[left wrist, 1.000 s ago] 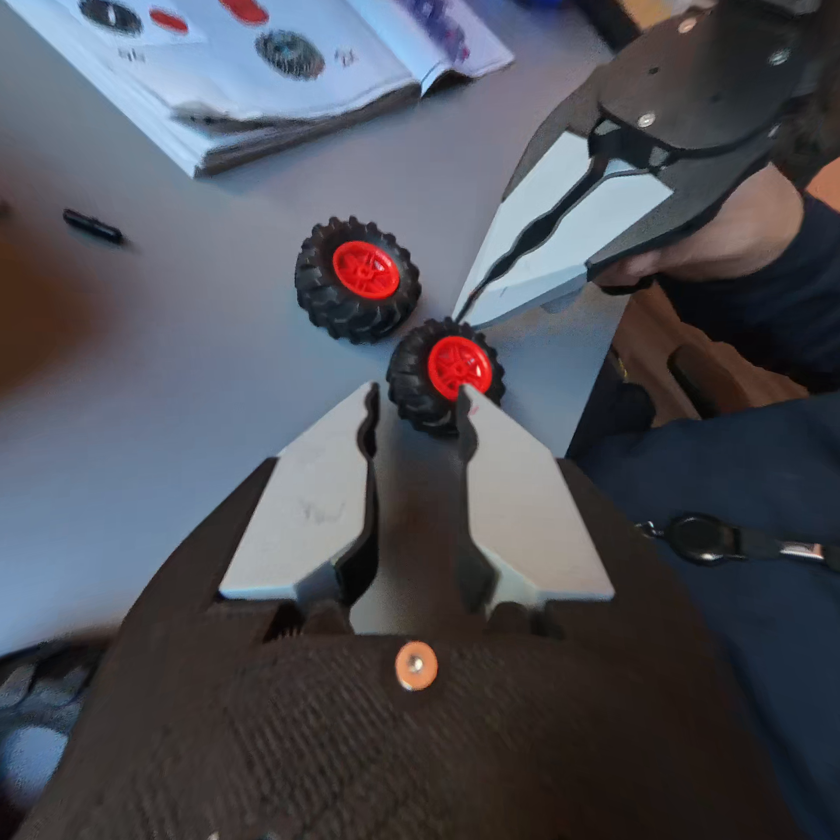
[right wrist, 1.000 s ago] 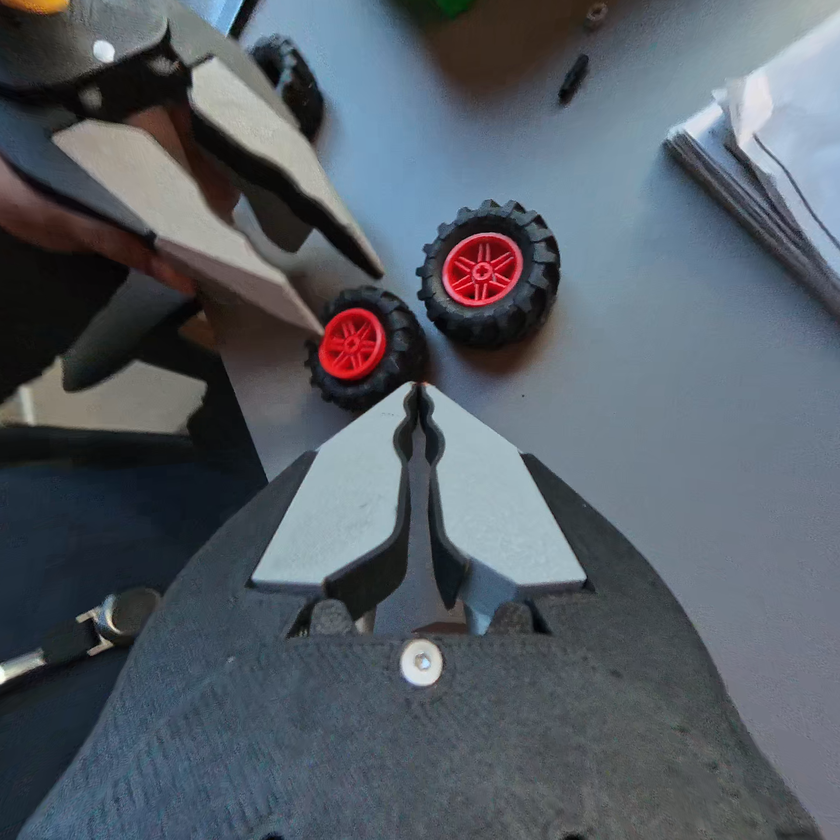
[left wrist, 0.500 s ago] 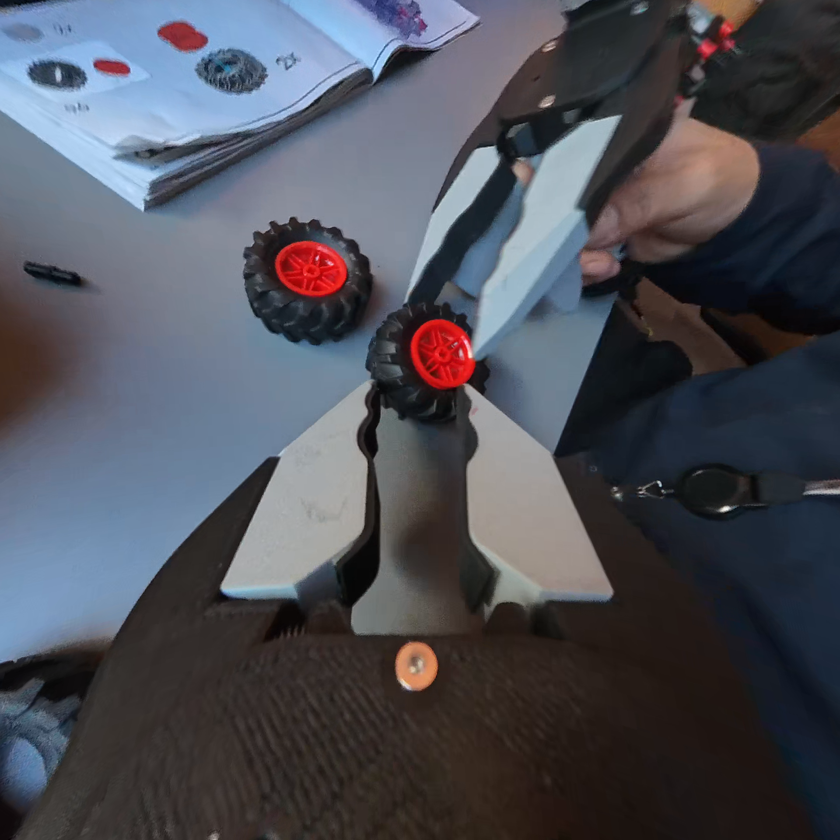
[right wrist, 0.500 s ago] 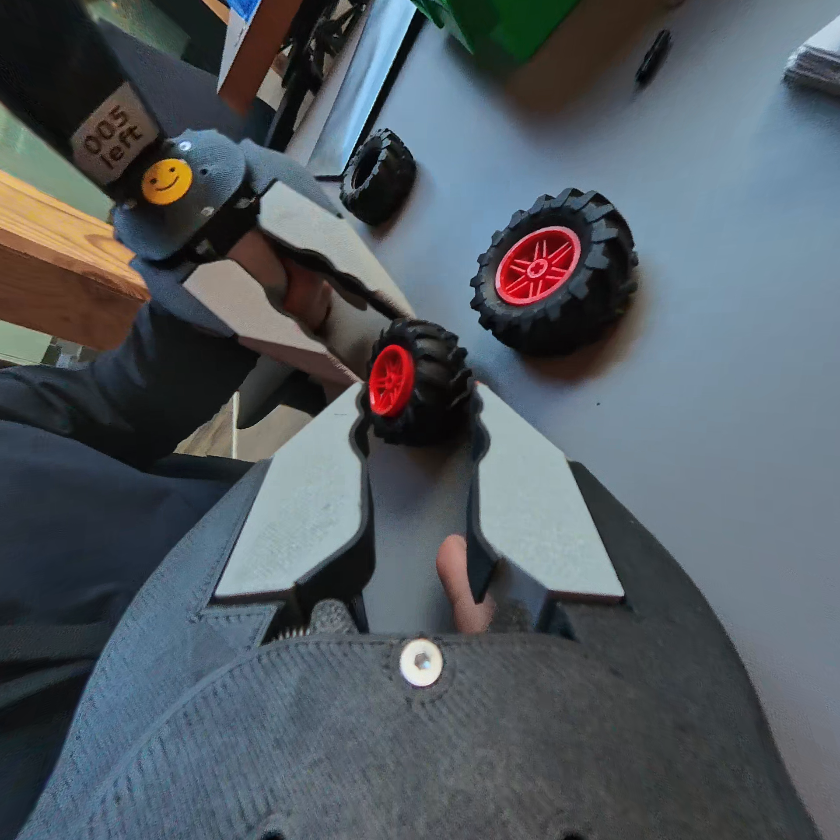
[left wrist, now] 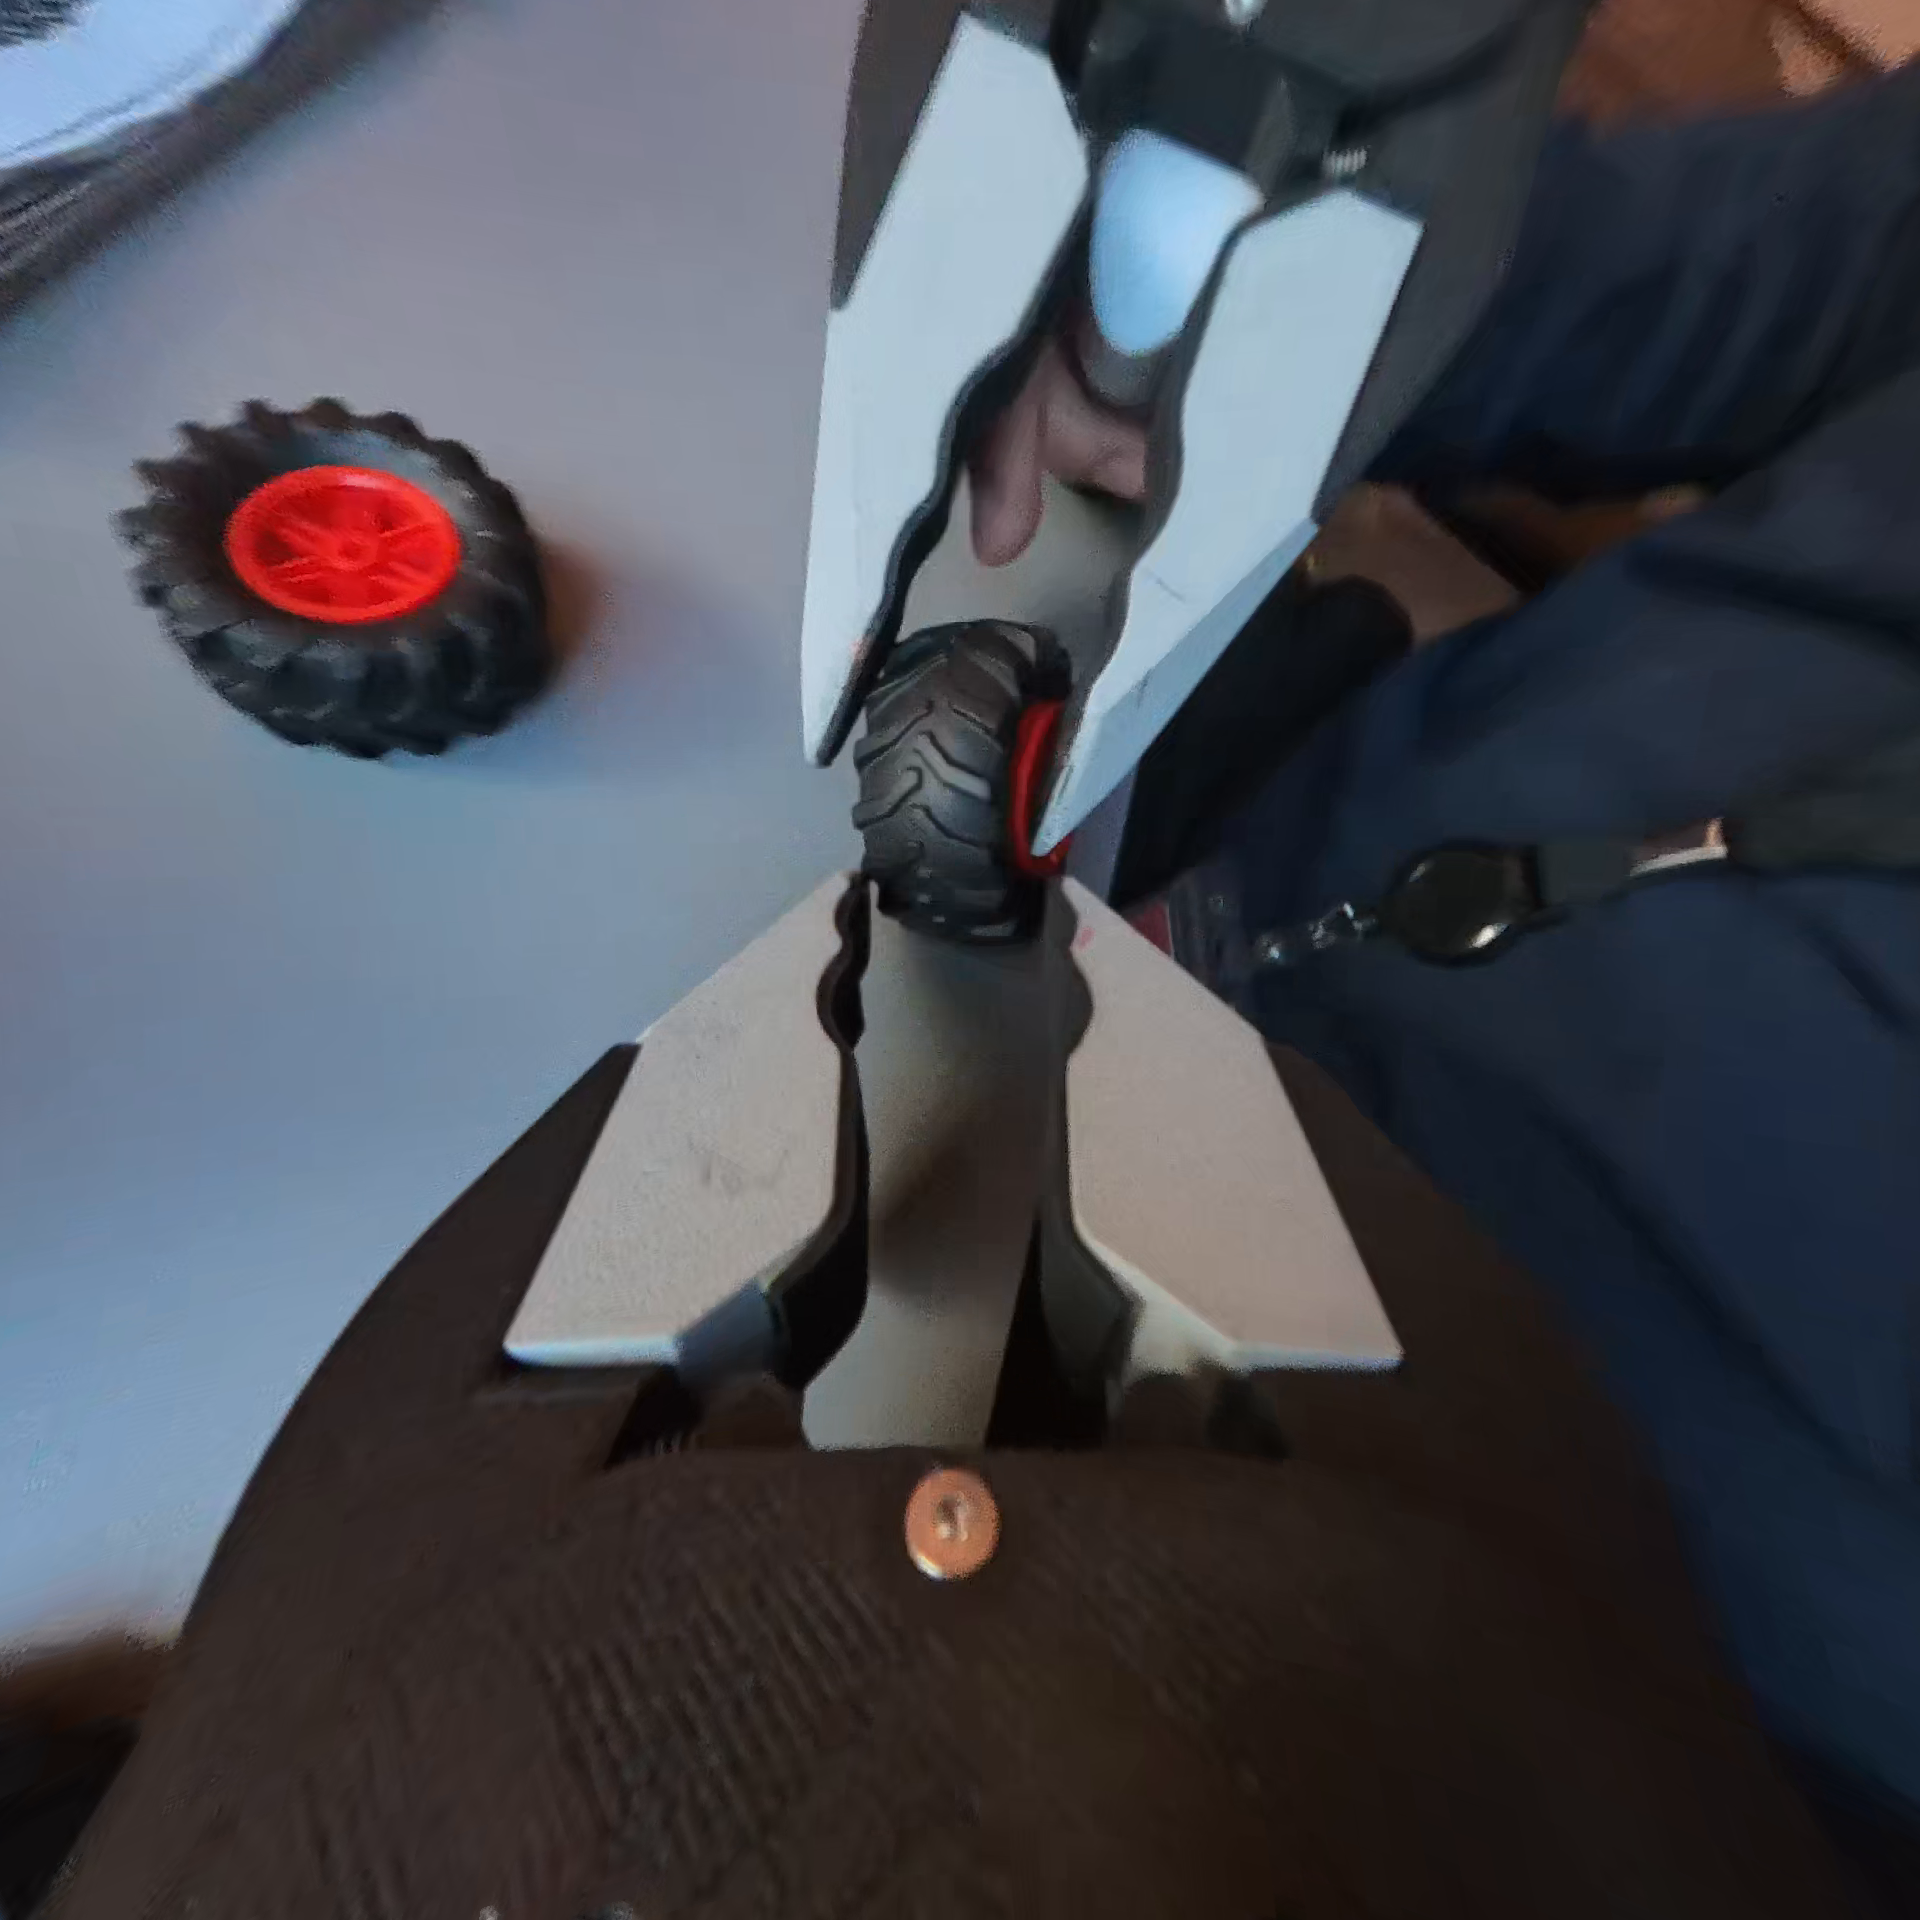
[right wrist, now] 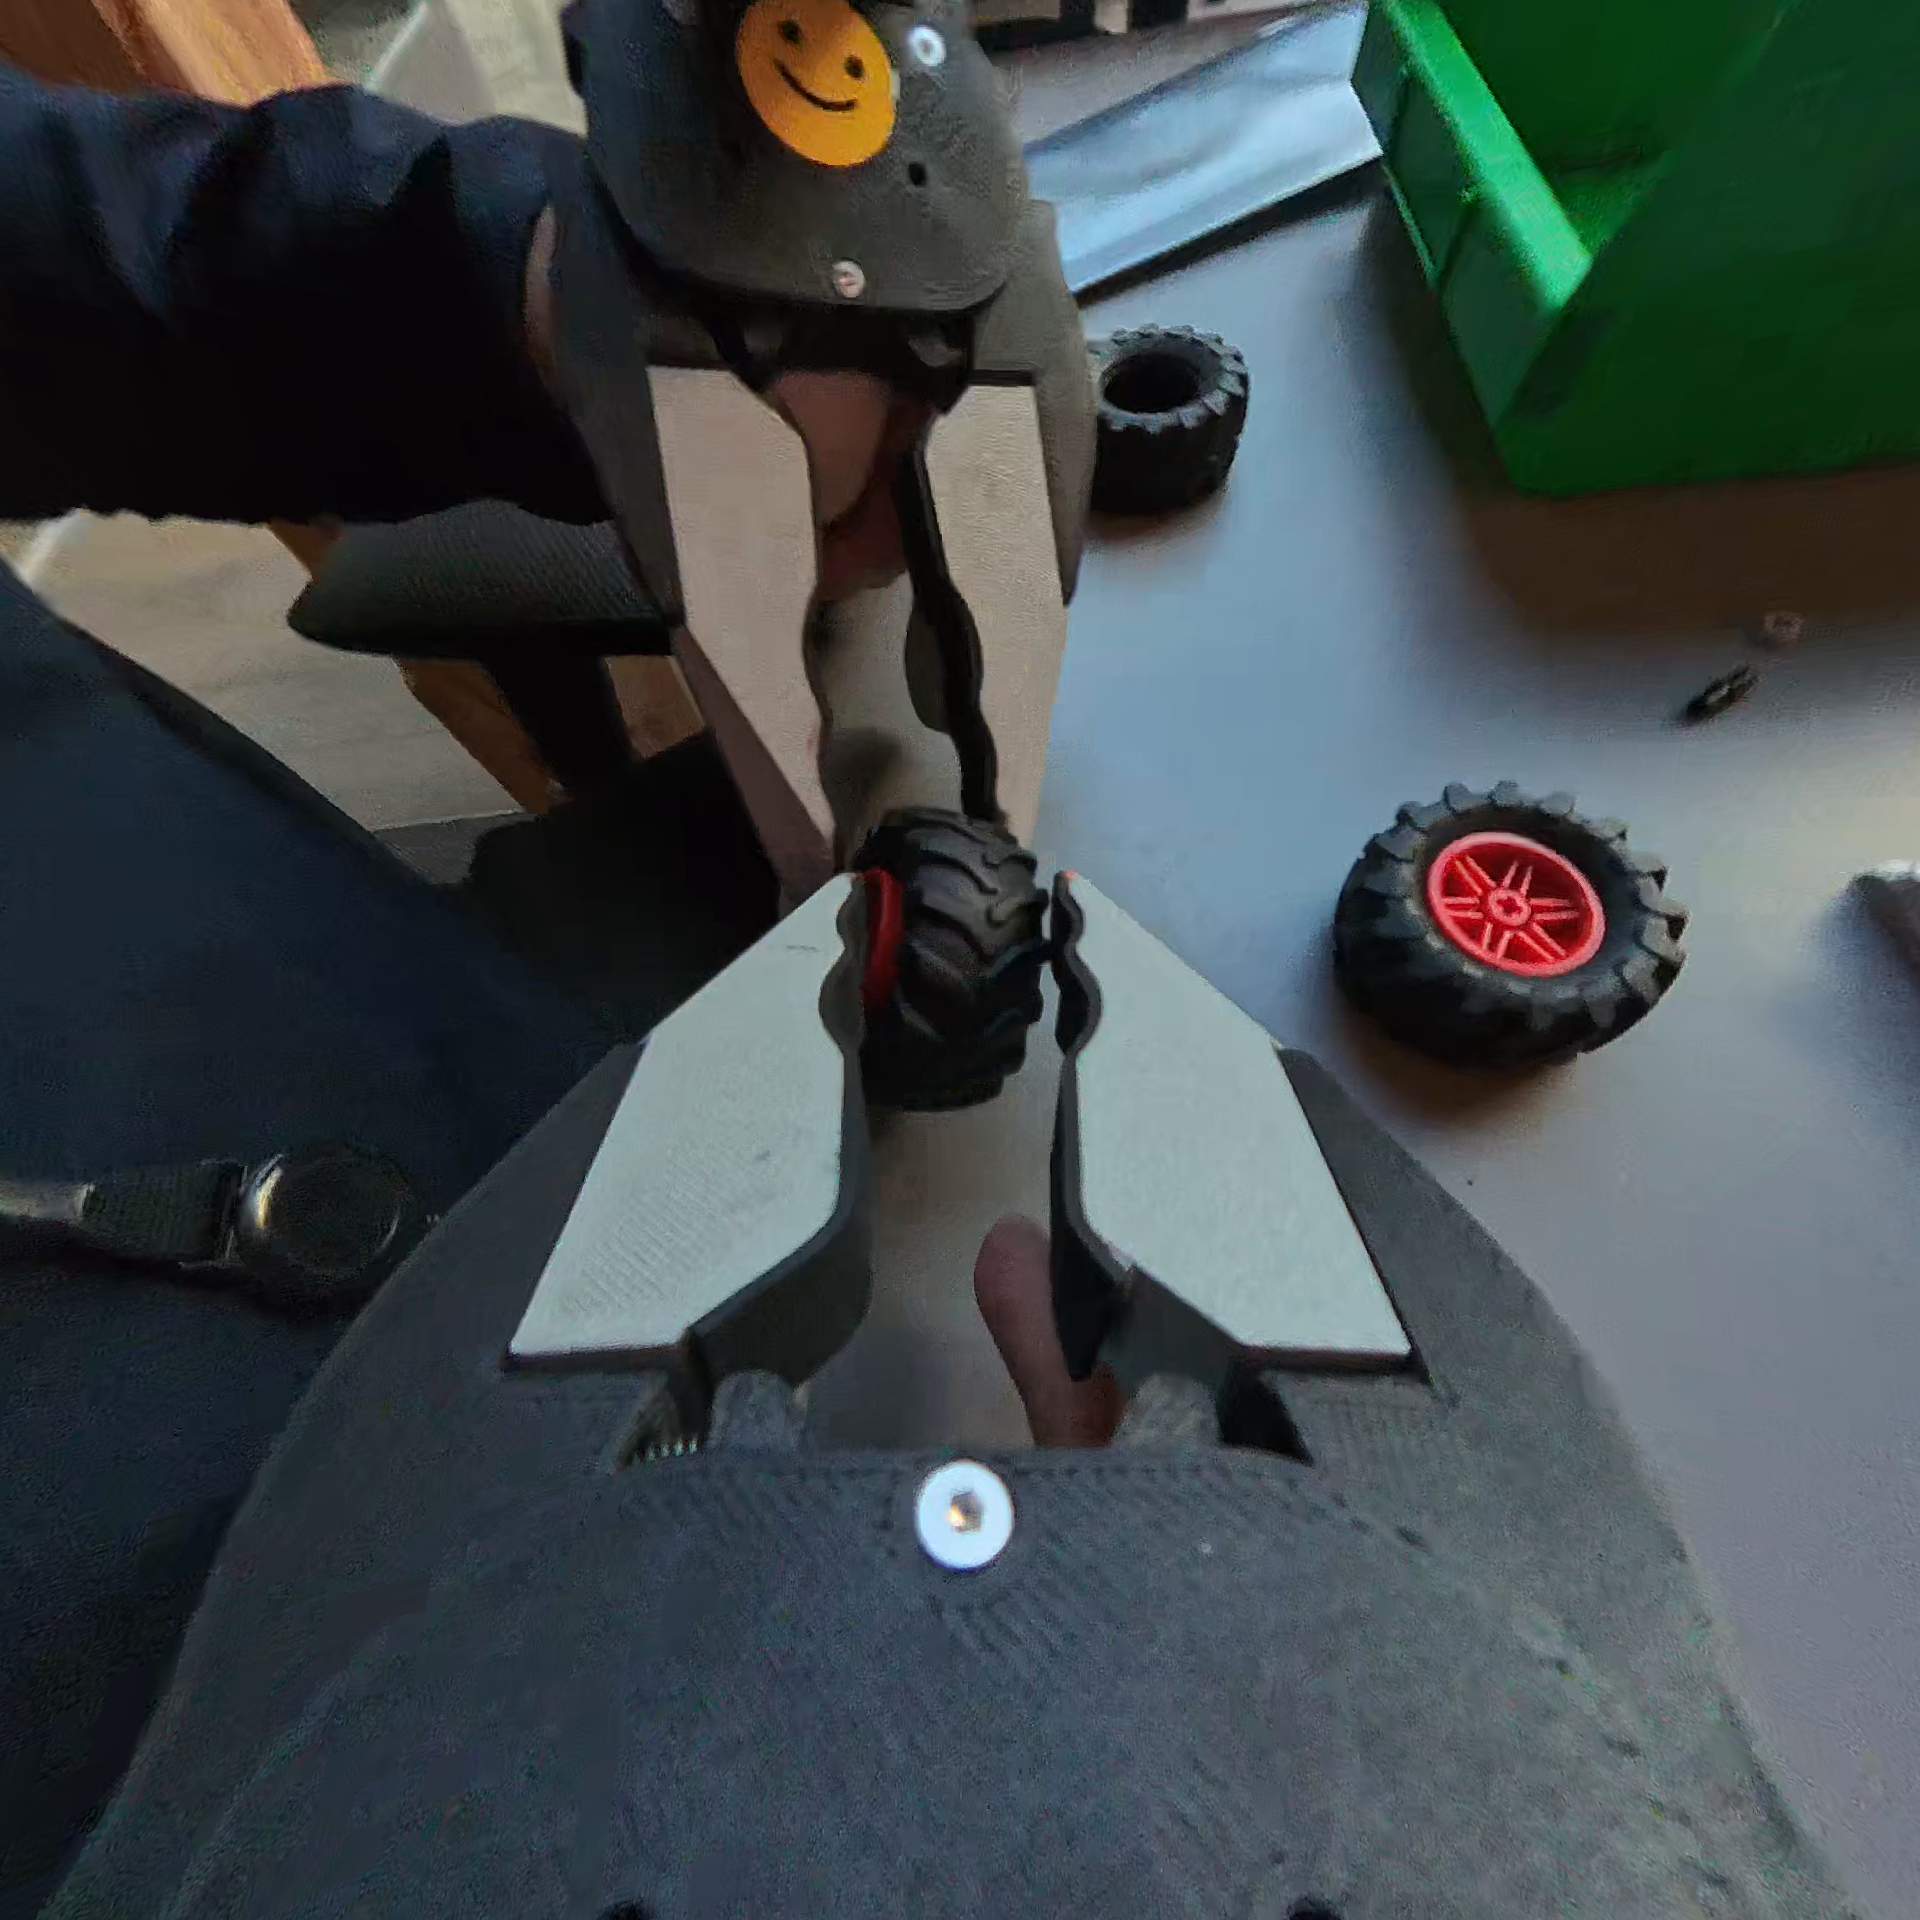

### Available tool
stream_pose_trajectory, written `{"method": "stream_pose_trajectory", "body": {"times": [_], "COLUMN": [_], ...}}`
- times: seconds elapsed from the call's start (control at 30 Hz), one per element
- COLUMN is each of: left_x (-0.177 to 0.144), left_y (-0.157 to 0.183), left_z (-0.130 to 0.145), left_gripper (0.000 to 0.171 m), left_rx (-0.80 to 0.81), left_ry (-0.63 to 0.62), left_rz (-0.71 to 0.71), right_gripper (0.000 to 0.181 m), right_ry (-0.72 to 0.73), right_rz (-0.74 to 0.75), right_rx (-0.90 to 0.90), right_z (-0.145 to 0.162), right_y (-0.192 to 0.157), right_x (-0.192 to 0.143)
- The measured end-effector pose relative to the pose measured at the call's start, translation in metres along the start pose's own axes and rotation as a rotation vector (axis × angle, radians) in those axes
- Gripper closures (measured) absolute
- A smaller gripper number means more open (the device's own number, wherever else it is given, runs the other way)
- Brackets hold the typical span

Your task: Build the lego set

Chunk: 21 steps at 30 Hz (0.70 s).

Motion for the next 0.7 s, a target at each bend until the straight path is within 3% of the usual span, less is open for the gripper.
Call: {"method": "stream_pose_trajectory", "body": {"times": [0.1, 0.23, 0.3, 0.4, 0.5, 0.53, 0.7], "left_x": [0.003, 0.002, 0.002, 0.003, 0.004, 0.006, 0.008], "left_y": [0.003, 0.000, 0.001, 0.000, 0.005, 0.001, -0.007], "left_z": [-0.002, -0.004, -0.004, -0.004, -0.015, -0.013, -0.009], "left_gripper": [0.145, 0.146, 0.146, 0.147, 0.136, 0.144, 0.146], "left_rx": [0.048, 0.102, 0.121, 0.043, 0.034, 0.039, 0.005], "left_ry": [0.012, 0.030, 0.037, 0.045, 0.111, 0.092, 0.068], "left_rz": [-0.019, -0.098, -0.120, -0.093, -0.057, -0.084, -0.135], "right_gripper": [0.147, 0.136, 0.151, 0.153, 0.153, 0.154, 0.158], "right_ry": [-0.035, -0.117, -0.092, -0.056, -0.057, -0.072, -0.075], "right_rz": [0.020, 0.033, 0.008, 0.028, 0.012, 0.011, 0.070], "right_rx": [-0.051, 0.057, 0.085, 0.044, 0.058, 0.068, 0.016], "right_z": [0.005, 0.022, 0.020, 0.014, 0.014, 0.015, 0.012], "right_y": [-0.001, 0.004, 0.001, 0.002, 0.002, 0.003, 0.010], "right_x": [-0.005, -0.015, -0.017, -0.018, -0.017, -0.016, -0.014]}}
Point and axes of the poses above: each gripper's, where its closed fingertips meet, x out along the fingers, z out of its underside, y = z × x across the jaws, the point moved 3 cm from there along -x, back along the fingers, and after that the axes turned 9 degrees about y, right-handed, at the moved point
